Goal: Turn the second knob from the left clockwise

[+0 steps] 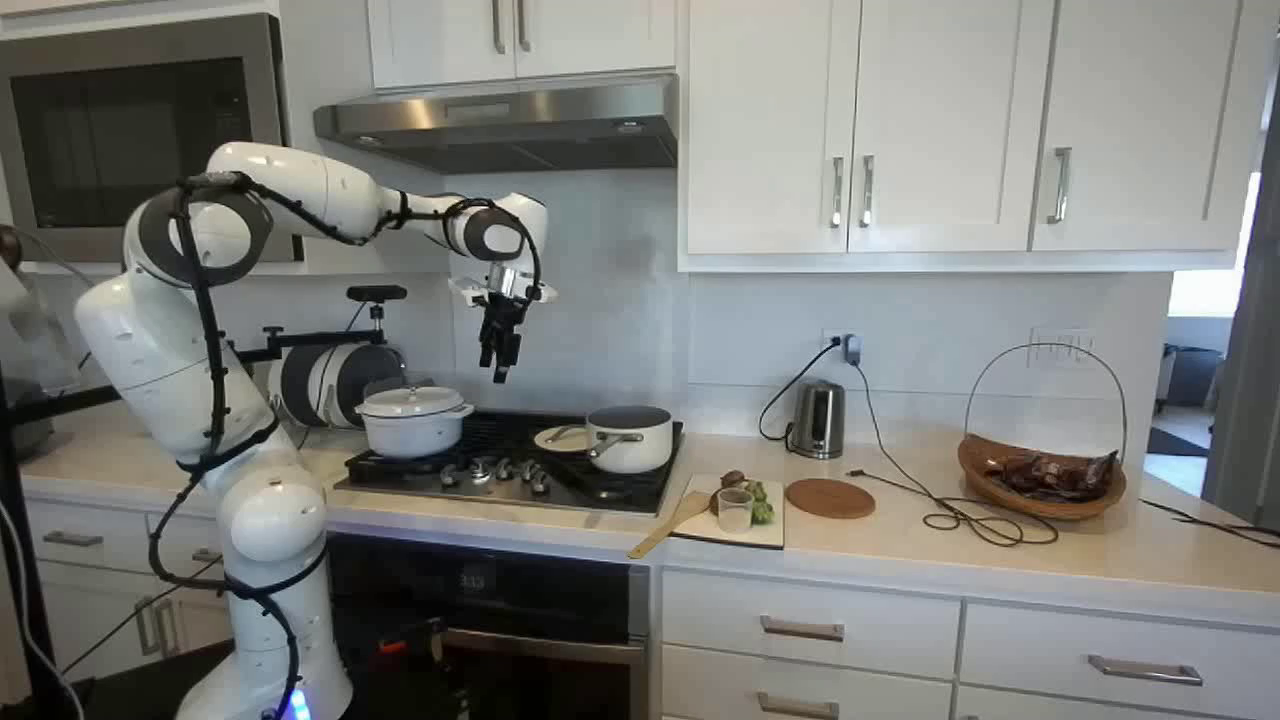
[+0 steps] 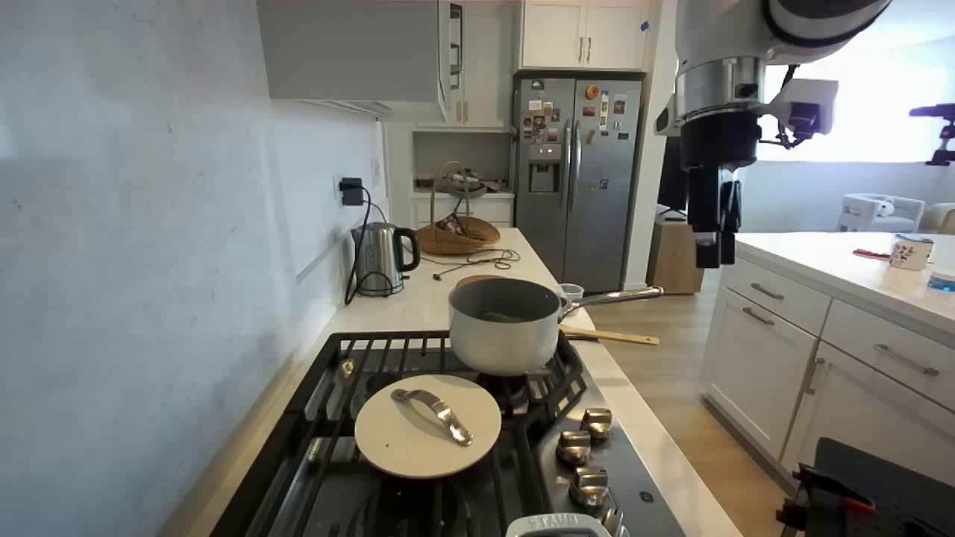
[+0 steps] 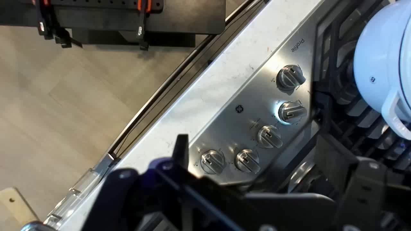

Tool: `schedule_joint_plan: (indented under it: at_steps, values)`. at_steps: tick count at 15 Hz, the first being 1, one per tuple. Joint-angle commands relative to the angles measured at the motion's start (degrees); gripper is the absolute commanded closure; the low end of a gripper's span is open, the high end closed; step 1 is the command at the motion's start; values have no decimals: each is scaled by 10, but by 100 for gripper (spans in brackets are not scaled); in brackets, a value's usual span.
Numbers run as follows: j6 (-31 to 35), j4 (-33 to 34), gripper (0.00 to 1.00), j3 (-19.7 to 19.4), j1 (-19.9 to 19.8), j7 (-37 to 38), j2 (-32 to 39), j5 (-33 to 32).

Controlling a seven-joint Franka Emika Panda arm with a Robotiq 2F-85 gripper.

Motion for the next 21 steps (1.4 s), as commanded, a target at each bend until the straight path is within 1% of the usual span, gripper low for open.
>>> schedule_joint_plan:
  at_steps: [1, 3, 5, 7, 11, 15, 18, 21]
  values:
    - [-2, 2, 0, 6, -8, -2, 0, 2]
    - [-2, 2, 0, 6, -8, -2, 0, 2]
    - [-16, 29, 0, 13, 4, -29, 36, 3]
    - [-33, 46, 0, 34, 24, -58, 68, 1]
    - [-53, 79, 0, 82, 67, -84, 118, 5]
    - [-111, 131, 0, 115, 99, -123, 168, -14]
    - [-165, 165, 0, 122, 109, -184, 200, -39]
    - [-206, 196, 0, 124, 114, -264, 233, -75]
